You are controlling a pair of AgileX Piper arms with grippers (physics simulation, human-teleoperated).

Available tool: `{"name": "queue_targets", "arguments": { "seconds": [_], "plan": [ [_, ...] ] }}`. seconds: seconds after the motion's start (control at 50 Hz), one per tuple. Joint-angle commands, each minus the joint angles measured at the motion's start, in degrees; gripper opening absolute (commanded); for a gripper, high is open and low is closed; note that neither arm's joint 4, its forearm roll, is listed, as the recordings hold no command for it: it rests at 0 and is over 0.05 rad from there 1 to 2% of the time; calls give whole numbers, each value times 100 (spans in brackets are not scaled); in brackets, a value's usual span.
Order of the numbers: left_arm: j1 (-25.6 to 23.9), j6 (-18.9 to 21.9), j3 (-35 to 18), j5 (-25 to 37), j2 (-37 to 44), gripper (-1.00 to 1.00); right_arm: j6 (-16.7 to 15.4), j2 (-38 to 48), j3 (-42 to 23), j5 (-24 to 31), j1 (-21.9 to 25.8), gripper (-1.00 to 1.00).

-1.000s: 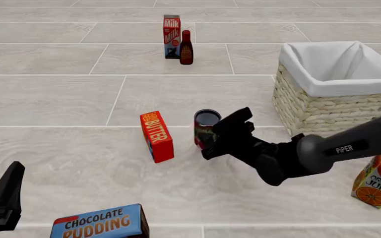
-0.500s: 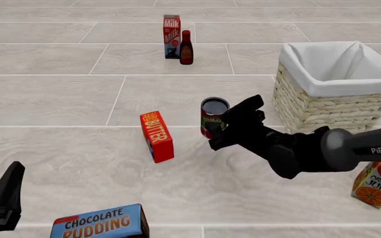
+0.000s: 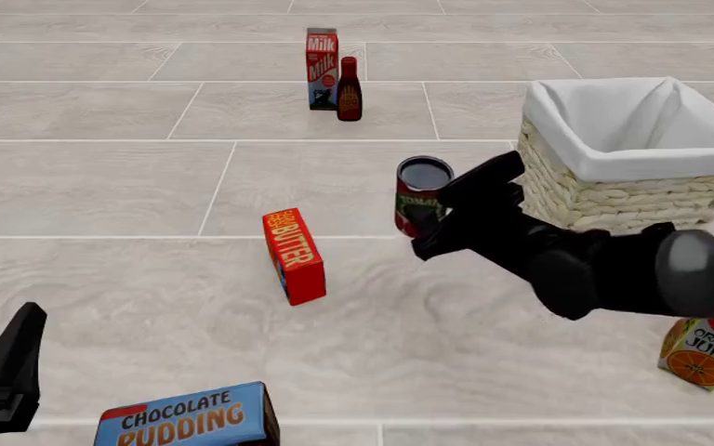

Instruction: Pick the tomato sauce and place it in the basket.

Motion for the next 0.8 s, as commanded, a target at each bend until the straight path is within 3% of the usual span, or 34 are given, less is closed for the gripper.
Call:
{"name": "queue_targets", "arguments": {
  "seconds": [0.02, 0.8],
  "plan": [
    [0, 0, 0, 0, 1, 100, 34, -328, -60, 239, -125, -100],
    [-1, 1, 0, 0, -1, 100, -250, -955, -480, 1062, -534, -100]
  ]
}}
